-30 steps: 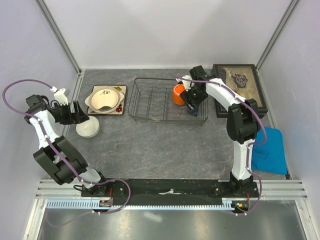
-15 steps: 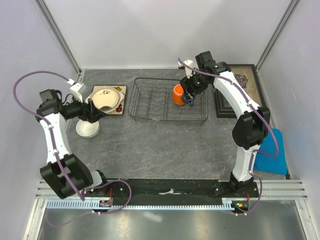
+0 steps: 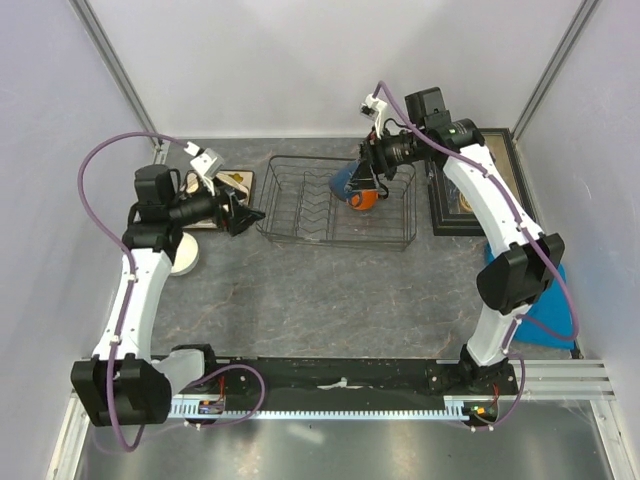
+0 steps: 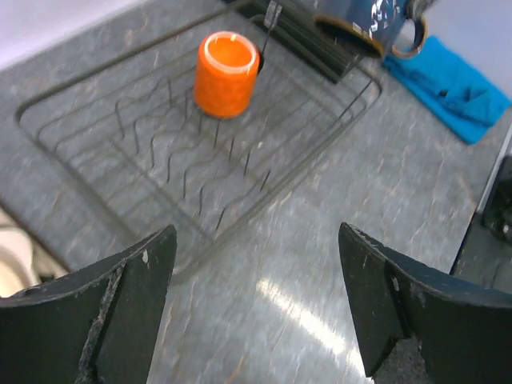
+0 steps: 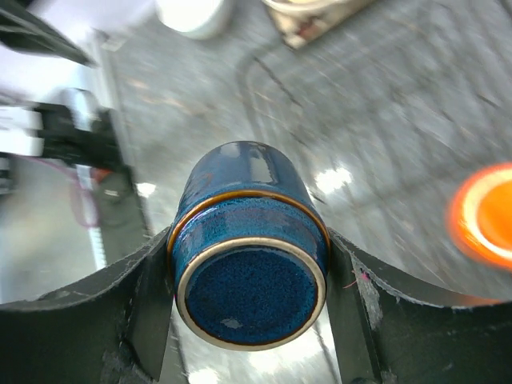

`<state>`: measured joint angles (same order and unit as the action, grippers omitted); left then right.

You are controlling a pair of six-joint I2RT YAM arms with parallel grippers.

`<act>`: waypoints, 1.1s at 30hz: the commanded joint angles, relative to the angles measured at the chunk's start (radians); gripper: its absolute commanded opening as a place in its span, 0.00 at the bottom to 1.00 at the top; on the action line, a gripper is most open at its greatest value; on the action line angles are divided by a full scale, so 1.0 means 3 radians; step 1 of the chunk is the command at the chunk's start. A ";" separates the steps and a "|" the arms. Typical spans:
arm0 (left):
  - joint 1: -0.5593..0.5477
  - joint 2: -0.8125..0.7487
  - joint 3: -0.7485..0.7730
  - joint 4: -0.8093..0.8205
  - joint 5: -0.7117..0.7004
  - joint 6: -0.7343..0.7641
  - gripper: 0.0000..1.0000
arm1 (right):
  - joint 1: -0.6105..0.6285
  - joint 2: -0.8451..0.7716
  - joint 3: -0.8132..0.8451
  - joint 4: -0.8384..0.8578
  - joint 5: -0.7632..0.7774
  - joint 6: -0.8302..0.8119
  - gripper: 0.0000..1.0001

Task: Unload the mixed dishes from the dish rack
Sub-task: Pick up the cup from the dish rack, then place the cup at the center of the board.

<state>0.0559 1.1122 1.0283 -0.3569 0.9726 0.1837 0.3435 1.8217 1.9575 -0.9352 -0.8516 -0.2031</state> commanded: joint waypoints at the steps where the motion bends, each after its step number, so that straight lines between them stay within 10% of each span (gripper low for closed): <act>1: -0.0354 0.0036 -0.0073 0.0958 -0.0296 -0.0734 0.88 | -0.0010 -0.0259 -0.0123 0.0626 -0.0974 0.0476 0.34; 11: -0.0892 0.0367 0.0121 0.1466 -0.0782 -0.1103 0.88 | 0.0077 -0.0586 -0.0910 0.2599 -0.1380 0.1770 0.35; 33: -0.1306 0.0593 0.0269 0.2104 -0.0823 -0.1763 0.79 | 0.0251 -0.0565 -0.1177 0.3081 -0.1400 0.2165 0.34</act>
<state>-0.3080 1.2682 1.0676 0.1944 0.7345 -0.2901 0.4034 1.6955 1.6081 -0.1104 -1.2201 0.4179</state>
